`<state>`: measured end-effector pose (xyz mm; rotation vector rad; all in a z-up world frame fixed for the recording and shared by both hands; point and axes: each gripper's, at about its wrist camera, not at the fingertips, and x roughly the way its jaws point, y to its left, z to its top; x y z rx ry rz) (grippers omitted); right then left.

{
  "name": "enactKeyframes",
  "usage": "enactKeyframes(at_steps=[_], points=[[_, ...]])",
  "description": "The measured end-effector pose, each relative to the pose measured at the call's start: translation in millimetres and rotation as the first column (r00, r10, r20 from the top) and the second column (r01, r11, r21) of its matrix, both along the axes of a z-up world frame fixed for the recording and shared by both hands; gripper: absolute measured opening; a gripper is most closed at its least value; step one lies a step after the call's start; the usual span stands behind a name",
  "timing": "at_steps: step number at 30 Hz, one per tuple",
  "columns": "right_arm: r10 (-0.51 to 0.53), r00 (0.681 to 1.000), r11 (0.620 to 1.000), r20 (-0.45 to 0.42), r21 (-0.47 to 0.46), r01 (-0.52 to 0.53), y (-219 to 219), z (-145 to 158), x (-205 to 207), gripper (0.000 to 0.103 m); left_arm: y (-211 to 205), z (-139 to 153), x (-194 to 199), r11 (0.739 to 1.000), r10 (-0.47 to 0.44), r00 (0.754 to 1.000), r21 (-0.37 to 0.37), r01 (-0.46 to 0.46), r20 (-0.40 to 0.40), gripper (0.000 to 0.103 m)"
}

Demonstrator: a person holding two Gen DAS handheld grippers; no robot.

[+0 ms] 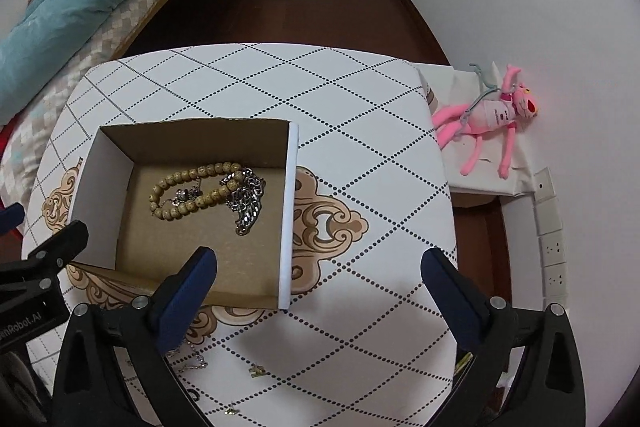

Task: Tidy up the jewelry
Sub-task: 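Withdraw both tools from the box toward the remaining jewelry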

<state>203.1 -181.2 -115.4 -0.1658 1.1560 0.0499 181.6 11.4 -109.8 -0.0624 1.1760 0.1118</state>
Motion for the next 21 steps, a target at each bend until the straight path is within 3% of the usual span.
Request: enactKeyframes(at_steps=[8,21], points=[[-0.016,0.998,1.000,0.067,0.028,0.014,-3.4,27.9,-16.6,0.103,-4.1,30.7,-17.6,1.000,0.010,0.998,-0.006,-0.010,0.069,0.103],[-0.040,0.974,0.997,0.224,0.075,0.023,-15.9,102.1,-77.4,0.103,-11.0,97.9,-70.0,1.000,-0.012,0.979,-0.005,0.014,0.201,0.103]])
